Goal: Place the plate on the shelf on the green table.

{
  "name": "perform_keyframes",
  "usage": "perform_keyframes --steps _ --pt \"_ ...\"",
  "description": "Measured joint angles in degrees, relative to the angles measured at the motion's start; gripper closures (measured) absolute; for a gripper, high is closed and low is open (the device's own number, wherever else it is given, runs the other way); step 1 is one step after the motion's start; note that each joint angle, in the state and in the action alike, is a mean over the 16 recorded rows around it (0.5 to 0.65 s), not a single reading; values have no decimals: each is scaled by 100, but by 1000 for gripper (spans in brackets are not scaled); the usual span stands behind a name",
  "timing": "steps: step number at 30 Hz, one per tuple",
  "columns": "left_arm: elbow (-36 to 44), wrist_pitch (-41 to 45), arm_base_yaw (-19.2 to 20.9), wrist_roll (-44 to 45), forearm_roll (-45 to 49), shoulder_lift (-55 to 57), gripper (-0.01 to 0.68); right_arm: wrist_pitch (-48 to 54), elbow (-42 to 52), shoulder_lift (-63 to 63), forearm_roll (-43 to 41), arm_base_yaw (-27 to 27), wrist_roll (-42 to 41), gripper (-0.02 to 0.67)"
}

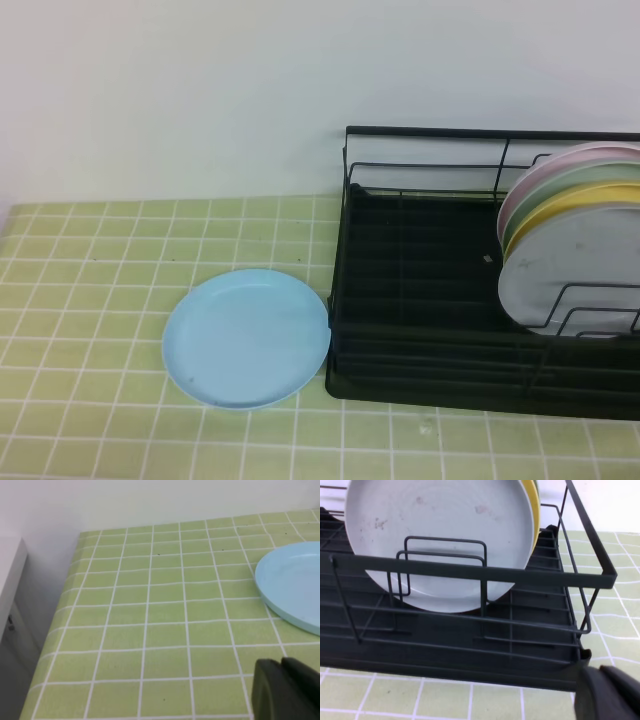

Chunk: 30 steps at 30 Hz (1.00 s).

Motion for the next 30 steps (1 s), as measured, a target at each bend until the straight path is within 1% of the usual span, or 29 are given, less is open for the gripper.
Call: perform_keyframes --steps 30 --pt "0 0 8 0 0 0 675 0 0 0 -2 0 0 652"
